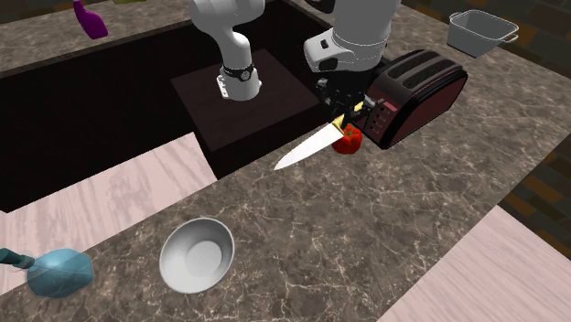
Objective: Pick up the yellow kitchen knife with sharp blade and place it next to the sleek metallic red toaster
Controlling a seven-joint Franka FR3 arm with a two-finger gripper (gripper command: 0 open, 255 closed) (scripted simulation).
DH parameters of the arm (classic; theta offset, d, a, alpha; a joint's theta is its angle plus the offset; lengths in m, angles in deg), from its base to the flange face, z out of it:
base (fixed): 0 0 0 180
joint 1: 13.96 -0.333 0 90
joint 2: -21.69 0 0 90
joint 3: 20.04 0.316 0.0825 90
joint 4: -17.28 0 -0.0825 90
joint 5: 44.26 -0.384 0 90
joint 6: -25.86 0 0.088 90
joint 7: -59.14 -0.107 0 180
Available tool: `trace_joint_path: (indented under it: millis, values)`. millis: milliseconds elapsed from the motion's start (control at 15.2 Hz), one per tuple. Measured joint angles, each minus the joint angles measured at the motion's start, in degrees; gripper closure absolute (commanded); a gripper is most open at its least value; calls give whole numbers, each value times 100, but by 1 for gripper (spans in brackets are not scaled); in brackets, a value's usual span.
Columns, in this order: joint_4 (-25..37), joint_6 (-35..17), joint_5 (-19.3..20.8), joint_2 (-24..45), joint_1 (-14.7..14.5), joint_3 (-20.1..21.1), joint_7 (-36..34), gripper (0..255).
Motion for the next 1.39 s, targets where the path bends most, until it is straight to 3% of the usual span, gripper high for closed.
trace_joint_path:
  millis: [660,1386]
  values:
    - [-1793,-348,-174,-1503,-510,538,-936,255]
    - [-2377,-1202,-200,-1233,-553,606,-985,255]
